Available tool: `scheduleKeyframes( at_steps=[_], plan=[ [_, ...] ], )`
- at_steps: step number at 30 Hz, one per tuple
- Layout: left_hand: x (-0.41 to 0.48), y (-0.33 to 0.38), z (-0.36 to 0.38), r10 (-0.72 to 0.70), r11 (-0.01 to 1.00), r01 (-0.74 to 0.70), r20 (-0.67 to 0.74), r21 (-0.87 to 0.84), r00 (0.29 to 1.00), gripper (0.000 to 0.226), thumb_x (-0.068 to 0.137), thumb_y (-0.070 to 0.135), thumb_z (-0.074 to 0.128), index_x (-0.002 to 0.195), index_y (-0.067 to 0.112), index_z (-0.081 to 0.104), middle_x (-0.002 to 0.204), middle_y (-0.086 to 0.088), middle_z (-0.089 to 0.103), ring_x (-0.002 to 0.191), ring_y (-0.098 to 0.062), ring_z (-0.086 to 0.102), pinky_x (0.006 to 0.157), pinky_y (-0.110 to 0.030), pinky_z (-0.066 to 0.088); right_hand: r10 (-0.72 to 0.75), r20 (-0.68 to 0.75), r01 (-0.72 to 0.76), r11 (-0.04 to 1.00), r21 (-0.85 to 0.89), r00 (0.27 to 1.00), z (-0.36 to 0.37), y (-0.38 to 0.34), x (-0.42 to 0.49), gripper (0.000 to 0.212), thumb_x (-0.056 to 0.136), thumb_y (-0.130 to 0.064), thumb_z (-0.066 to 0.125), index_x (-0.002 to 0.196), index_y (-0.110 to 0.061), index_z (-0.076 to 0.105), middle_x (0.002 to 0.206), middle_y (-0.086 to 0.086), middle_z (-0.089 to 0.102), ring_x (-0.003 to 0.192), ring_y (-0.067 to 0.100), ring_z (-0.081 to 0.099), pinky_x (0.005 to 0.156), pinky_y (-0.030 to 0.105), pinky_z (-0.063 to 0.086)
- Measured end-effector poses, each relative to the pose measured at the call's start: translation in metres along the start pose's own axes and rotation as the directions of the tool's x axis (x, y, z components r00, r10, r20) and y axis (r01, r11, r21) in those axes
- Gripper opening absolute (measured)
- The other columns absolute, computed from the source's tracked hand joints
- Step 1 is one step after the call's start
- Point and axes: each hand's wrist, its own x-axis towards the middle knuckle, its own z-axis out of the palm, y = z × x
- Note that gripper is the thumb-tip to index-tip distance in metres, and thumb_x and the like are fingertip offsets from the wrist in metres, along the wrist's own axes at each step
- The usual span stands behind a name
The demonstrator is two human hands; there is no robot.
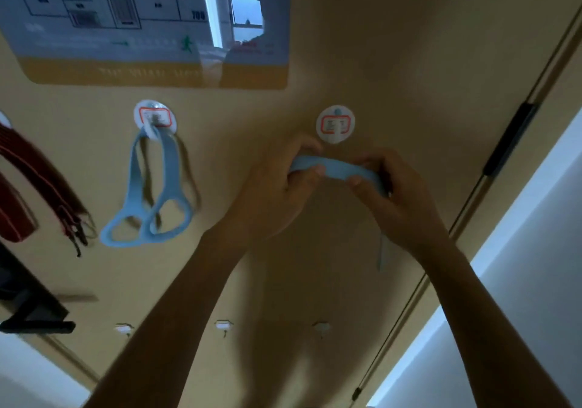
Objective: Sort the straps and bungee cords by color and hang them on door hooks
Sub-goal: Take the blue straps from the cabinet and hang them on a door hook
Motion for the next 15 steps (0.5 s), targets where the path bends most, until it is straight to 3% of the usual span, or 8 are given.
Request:
scheduleKeyframes(
  at_steps=[5,7,10,13,15],
  plan=[
    [0.042,-0.003,-0.004,0.108,0.975,-0.073,-0.163,0.209,0.981,0.017,0.094,0.022,0.053,0.109,0.016,0.057,0.1,-0.007,0.053,0.073,0.001,0.046,0.061,-0.005,0.035,-0.05,-0.08,0.042,0.994,-0.1,0.995,-0.025,0.0,0.042,0.019,0.09,-0.026,0.063,0.102,-0.024,0.047,0.071,-0.017,0.05,0.062,-0.006,0.053,0.053,0.008,0.038],
    [0.052,-0.004,-0.006,0.122,0.962,-0.073,-0.176,0.265,0.977,0.017,0.095,0.029,0.05,0.109,0.021,0.054,0.099,-0.006,0.052,0.071,-0.001,0.046,0.058,-0.007,0.035,-0.097,-0.114,0.079,0.985,-0.151,0.989,-0.029,0.003,0.055,0.019,0.091,-0.029,0.06,0.106,-0.019,0.053,0.078,-0.012,0.054,0.062,0.001,0.051,0.056,0.008,0.036],
    [0.059,-0.004,-0.005,0.132,0.94,-0.063,-0.185,0.336,0.974,0.019,0.096,0.031,0.047,0.11,0.02,0.052,0.098,-0.003,0.047,0.069,-0.006,0.046,0.058,-0.011,0.037,-0.122,-0.135,0.091,0.973,-0.212,0.983,-0.023,0.009,0.068,0.026,0.093,-0.029,0.057,0.113,-0.011,0.057,0.096,-0.002,0.06,0.079,0.011,0.053,0.064,0.012,0.035],
    [0.053,-0.007,0.003,0.089,0.916,-0.012,-0.172,0.401,0.981,0.02,0.095,0.029,0.048,0.112,0.018,0.051,0.101,-0.006,0.048,0.076,-0.018,0.052,0.062,-0.029,0.044,-0.154,-0.115,0.116,0.952,-0.284,0.981,-0.013,0.017,0.067,0.024,0.092,-0.02,0.057,0.109,-0.005,0.059,0.102,0.01,0.063,0.088,0.022,0.057,0.071,0.019,0.035],
    [0.045,-0.014,0.011,0.084,0.91,-0.014,-0.151,0.415,0.985,0.022,0.094,0.028,0.05,0.113,0.016,0.052,0.102,-0.007,0.052,0.08,-0.022,0.054,0.065,-0.033,0.045,-0.133,-0.092,0.103,0.956,-0.275,0.987,-0.008,0.024,0.058,0.021,0.091,-0.017,0.059,0.108,-0.005,0.059,0.105,0.009,0.063,0.093,0.021,0.057,0.076,0.021,0.037]
  ],
)
